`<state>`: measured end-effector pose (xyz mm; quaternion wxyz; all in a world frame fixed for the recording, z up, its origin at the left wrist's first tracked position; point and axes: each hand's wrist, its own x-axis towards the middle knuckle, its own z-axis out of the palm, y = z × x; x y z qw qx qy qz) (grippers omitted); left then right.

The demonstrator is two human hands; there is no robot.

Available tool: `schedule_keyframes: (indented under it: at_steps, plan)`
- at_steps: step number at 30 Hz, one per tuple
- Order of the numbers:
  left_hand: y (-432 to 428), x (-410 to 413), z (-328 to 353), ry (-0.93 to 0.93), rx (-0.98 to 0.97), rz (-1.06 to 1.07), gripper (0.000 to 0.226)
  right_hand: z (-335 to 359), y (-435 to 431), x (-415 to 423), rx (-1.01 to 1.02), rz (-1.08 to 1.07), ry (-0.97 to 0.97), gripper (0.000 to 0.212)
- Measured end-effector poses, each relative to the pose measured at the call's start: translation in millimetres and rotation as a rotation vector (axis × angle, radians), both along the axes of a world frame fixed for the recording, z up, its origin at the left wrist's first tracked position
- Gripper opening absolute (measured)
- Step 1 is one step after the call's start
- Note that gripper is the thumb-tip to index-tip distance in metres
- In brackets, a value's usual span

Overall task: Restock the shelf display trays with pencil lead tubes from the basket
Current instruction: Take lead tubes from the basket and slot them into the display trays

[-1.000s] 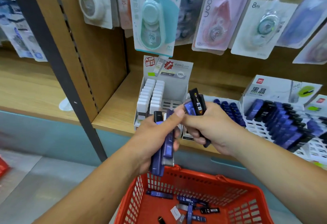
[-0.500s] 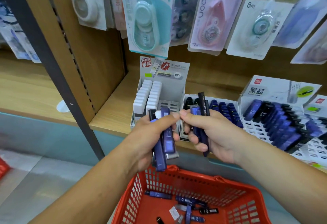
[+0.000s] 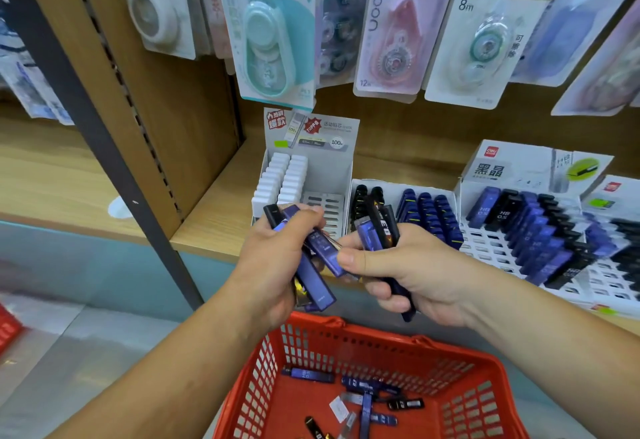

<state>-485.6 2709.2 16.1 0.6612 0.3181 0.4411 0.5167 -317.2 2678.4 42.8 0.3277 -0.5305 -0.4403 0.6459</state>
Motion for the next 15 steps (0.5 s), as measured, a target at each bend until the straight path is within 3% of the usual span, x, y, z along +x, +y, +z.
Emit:
schedule_keyframes:
  at_steps: [5, 15]
  plan:
    - [0, -9, 7, -0.027, 0.014, 0.035, 0.009, -2, -2, 4, -0.057, 0.005, 0.009, 0.018]
    - [6, -17, 0, -0.060, -0.091, 0.173, 0.010, -11, -5, -1, 0.041, -0.178, -0.159, 0.012]
